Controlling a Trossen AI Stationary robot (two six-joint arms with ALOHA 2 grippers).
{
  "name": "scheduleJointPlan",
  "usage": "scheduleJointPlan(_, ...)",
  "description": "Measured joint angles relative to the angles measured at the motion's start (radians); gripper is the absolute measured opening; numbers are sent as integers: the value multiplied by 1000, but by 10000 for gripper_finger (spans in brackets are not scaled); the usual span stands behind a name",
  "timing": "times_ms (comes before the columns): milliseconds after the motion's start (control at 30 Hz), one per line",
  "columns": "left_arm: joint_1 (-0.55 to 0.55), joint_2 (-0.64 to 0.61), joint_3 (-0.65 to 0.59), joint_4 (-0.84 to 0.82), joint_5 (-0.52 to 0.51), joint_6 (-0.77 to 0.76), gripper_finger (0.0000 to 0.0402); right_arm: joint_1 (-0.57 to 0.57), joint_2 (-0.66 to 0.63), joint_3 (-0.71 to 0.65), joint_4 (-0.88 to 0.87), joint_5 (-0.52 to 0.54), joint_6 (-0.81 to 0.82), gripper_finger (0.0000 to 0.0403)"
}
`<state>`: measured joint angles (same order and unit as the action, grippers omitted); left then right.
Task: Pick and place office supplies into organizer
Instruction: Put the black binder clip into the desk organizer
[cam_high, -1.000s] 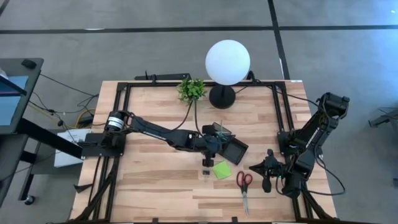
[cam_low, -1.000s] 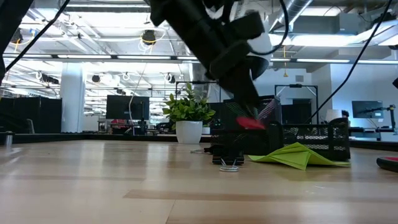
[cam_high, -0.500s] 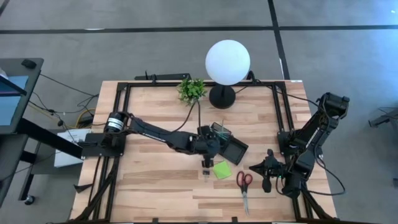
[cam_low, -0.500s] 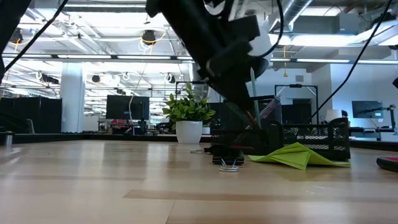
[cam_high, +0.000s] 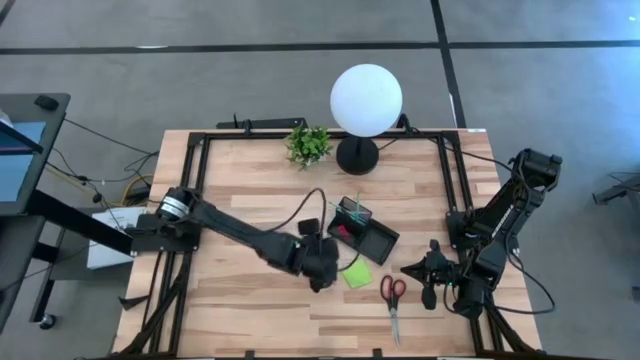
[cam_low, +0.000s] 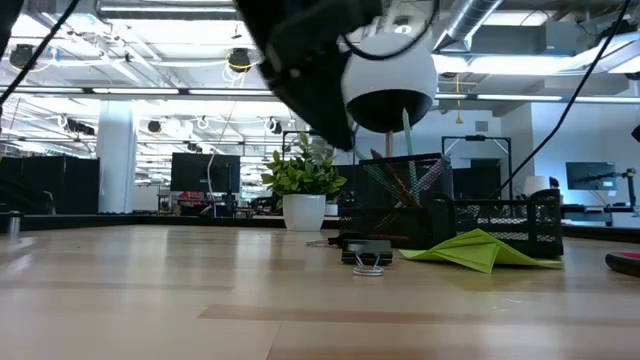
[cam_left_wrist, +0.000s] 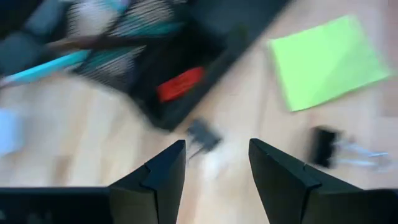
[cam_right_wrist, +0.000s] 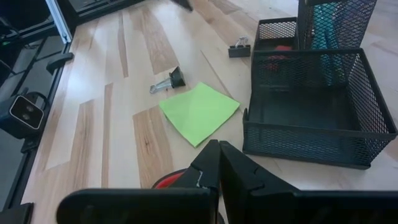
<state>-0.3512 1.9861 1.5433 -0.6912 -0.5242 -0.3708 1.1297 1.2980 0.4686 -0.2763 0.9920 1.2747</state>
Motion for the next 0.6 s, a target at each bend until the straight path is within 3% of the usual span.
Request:
scheduleJointPlan(100, -39, -2, -1, -60, -135, -103, 174, 0, 0, 0, 0, 0, 0, 0)
scheduleJointPlan(367, -81, -3, -97, -33, -250, -448, 174, 0, 0, 0, 46, 3, -1, 0)
scheduleJointPlan(600, -136, -130, -100, -300, -358, -641, 174, 0, 0, 0, 162, 4, -151, 0)
